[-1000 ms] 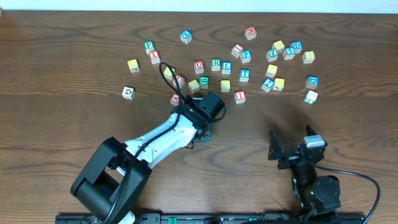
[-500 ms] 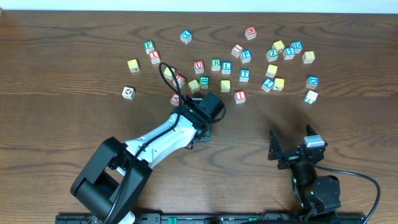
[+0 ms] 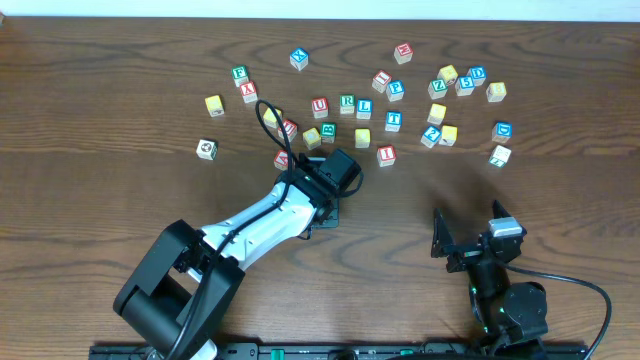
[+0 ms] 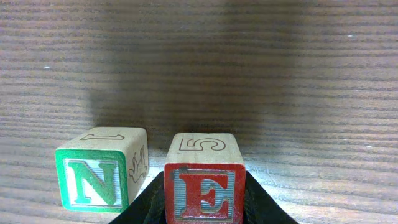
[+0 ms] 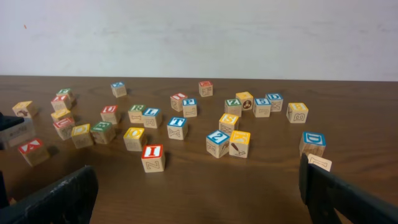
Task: Spell out NEURIPS
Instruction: 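Lower the red E block beside the right of the N block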
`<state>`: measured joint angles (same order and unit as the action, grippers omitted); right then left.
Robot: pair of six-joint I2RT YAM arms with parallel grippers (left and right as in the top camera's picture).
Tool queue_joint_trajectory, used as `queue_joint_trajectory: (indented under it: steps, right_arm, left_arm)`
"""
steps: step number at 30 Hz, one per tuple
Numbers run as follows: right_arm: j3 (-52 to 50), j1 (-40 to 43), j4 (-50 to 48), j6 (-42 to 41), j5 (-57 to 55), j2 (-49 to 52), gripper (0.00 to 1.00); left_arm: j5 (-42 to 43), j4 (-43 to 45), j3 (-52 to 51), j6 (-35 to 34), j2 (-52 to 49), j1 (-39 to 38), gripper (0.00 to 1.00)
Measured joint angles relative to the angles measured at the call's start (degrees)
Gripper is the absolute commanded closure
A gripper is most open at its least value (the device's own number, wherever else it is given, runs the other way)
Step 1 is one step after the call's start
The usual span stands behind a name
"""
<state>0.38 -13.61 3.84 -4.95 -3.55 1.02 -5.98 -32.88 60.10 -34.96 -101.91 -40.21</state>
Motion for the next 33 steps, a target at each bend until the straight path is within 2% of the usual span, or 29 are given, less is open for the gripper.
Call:
queue_joint_trajectory:
  steps: [23, 26, 29, 33]
  right_arm:
    - [0.0, 0.0, 0.0, 0.0, 0.0, 0.0, 0.01]
    - [0.0, 0.0, 0.0, 0.0, 0.0, 0.0, 0.01]
    - [0.0, 0.0, 0.0, 0.0, 0.0, 0.0, 0.01]
    - [0.0, 0.0, 0.0, 0.0, 0.0, 0.0, 0.01]
  left_arm:
    - [-0.2, 2.1, -1.5, 0.0, 0.0, 0.0, 0.92]
    - [-0.2, 2.1, -1.5, 0.0, 0.0, 0.0, 0.91]
    - [-0.2, 2.1, -1.5, 0.0, 0.0, 0.0, 0.85]
    - [-0.2, 2.2, -1.5, 0.0, 0.0, 0.0, 0.84]
